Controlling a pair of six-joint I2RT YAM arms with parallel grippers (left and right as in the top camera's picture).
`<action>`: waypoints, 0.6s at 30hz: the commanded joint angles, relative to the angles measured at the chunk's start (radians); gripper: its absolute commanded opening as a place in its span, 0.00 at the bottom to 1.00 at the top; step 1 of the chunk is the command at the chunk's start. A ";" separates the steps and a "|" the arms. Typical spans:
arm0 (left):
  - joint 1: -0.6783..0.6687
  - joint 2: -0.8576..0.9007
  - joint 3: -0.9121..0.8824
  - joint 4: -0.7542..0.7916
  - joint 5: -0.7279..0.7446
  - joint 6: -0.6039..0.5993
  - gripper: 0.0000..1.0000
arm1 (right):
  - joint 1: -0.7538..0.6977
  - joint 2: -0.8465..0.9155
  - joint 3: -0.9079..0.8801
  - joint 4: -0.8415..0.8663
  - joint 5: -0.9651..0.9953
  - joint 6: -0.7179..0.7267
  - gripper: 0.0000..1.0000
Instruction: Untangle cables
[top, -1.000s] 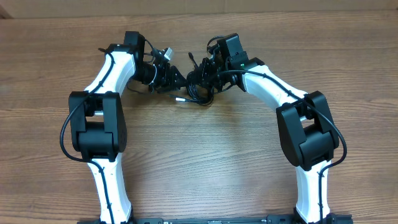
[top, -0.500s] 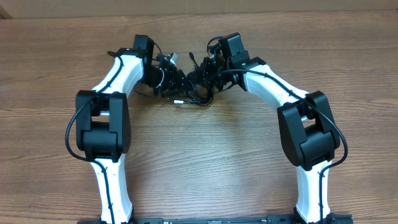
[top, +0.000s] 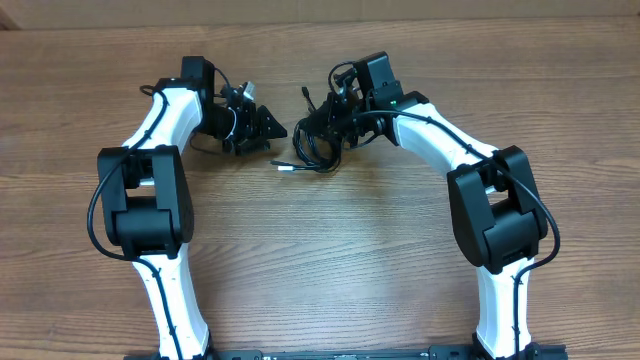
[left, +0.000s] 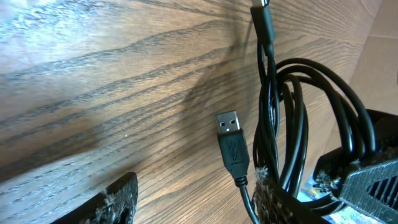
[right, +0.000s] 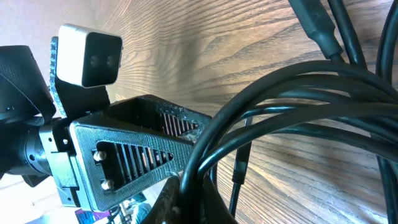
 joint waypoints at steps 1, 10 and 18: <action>-0.021 0.010 -0.030 0.021 -0.002 -0.030 0.63 | -0.007 -0.051 0.009 0.007 -0.029 0.003 0.04; -0.060 0.011 -0.100 0.148 0.034 -0.114 0.71 | -0.007 -0.051 0.009 0.006 -0.029 0.003 0.04; -0.090 0.011 -0.119 0.179 0.089 -0.119 0.43 | -0.007 -0.051 0.009 0.010 -0.029 0.003 0.04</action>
